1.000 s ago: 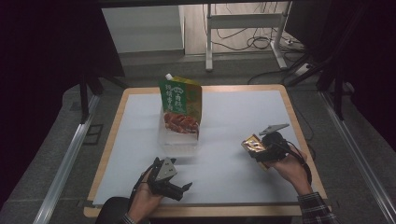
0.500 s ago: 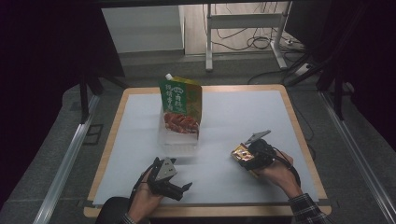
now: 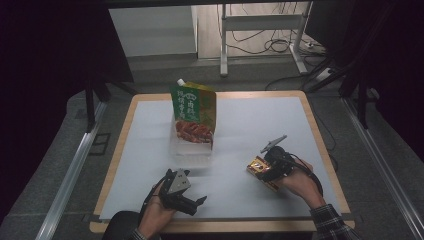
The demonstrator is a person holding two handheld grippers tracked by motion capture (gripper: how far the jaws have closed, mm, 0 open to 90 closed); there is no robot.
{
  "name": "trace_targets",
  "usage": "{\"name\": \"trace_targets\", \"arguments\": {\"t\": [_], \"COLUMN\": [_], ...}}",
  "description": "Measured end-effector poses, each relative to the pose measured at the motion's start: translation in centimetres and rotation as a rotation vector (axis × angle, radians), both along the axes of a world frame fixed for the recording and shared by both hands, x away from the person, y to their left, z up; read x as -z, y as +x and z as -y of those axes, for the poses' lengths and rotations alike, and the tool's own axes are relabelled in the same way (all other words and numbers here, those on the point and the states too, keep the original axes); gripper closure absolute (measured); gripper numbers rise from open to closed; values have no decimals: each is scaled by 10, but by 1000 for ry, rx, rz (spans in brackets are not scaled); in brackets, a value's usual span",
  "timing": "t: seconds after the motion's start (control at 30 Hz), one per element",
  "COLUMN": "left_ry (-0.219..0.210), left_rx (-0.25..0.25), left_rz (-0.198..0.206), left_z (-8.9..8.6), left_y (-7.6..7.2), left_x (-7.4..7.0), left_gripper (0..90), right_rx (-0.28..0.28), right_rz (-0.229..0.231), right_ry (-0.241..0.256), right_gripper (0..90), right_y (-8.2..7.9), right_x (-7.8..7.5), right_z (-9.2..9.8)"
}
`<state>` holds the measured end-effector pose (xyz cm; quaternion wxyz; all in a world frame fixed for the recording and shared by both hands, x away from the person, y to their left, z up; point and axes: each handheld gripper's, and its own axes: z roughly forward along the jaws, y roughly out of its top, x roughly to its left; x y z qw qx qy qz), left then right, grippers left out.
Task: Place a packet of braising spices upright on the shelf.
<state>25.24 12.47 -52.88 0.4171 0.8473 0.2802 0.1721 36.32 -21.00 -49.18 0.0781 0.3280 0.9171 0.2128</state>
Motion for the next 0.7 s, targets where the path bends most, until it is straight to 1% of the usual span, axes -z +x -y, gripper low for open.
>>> {"name": "trace_targets", "arguments": {"t": [0.07,0.2,0.27,0.4,0.53,0.6,0.67,0.7], "left_ry": [2,4,4,4,7,10,11,11], "left_rx": [0,0,1,2,5,6,8,8], "left_rz": [2,2,2,2,1,1,1,1], "left_z": [-1,-1,-1,-1,-1,0,0,0], "left_y": [0,0,0,0,0,0,0,0], "left_x": [0,0,0,0,0,0,0,0], "left_gripper": [0,0,0,0,0,0,0,0], "right_rx": [-16,-39,-43,-42,-37,-29,-27,-28], "right_rz": [-5,-34,-52,-88,-120,-143,-155,-155], "right_ry": [-32,-96,-128,-172,-206,-214,-223,-229], "right_gripper": [278,284,285,285,285,286,290,295], "right_y": [1,6,10,18,25,29,30,30], "right_x": [-2,-5,-6,-7,-5,-2,2,4], "right_z": [-4,-13,-19,-28,-35,-37,-39,-41]}}
